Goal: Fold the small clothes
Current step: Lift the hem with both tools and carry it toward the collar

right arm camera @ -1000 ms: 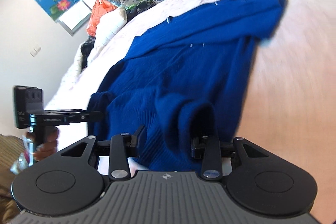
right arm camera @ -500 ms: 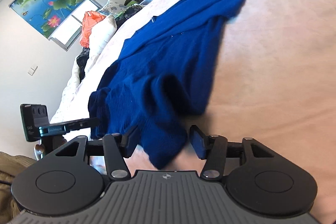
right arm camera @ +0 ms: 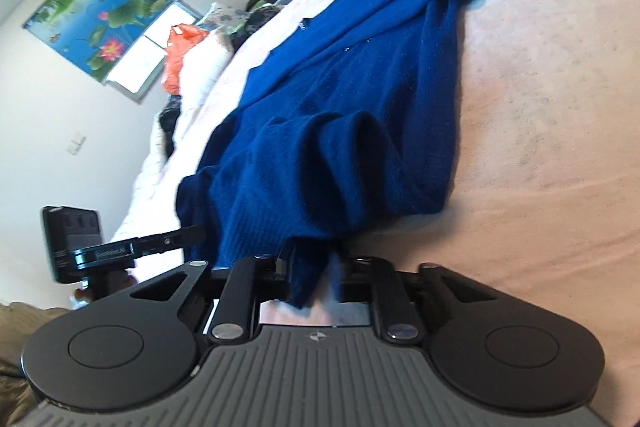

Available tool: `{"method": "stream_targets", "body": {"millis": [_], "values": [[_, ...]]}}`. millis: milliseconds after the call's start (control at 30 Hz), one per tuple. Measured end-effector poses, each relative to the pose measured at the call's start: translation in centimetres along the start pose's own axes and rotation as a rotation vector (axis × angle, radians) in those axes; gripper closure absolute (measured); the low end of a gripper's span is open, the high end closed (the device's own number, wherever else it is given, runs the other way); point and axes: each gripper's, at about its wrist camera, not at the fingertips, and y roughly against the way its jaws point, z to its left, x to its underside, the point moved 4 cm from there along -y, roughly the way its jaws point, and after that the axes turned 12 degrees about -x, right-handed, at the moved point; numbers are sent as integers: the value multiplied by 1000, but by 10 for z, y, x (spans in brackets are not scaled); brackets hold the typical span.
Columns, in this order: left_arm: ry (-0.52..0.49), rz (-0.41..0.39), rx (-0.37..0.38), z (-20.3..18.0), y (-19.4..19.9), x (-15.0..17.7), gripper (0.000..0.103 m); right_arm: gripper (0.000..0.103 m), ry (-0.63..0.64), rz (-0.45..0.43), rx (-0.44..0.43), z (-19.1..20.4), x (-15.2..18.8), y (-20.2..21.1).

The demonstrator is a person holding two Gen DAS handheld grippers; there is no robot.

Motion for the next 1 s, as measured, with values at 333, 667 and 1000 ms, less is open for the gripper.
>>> {"method": "stream_targets", "body": {"millis": [333,667,1000], "values": [[2,-10,14,2,-2,2,62,40,43,-15,-23,6,-2,-2],[-34,-5,-5,0,4,2,86,87,55,39,-67,18,-1,-17],[-90,-204,26,-9,90,-11,87,88,140,-89,-240,70,-27,51]]}}
